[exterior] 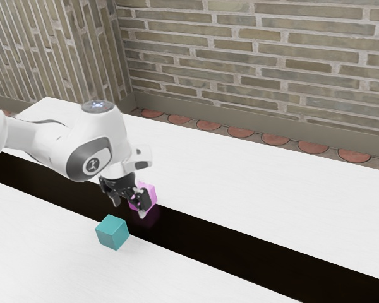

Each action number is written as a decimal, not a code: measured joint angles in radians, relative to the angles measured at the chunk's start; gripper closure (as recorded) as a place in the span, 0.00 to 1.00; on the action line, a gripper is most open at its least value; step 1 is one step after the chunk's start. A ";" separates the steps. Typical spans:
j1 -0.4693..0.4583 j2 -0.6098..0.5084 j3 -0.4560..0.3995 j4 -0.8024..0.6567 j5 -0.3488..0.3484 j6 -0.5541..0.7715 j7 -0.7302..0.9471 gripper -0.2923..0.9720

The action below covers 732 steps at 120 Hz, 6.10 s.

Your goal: Pick up the blue block with one arm, and put the blue block on the pink block with one arm

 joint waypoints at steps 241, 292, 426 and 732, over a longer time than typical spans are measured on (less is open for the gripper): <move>0.067 0.079 0.068 -0.128 -0.148 0.194 0.336 0.25; 0.061 0.105 0.068 -0.126 -0.180 0.228 0.338 0.30; 0.058 0.063 0.080 -0.128 -0.189 0.223 0.322 0.51; 0.045 0.385 0.133 0.539 -0.289 -0.297 0.371 0.50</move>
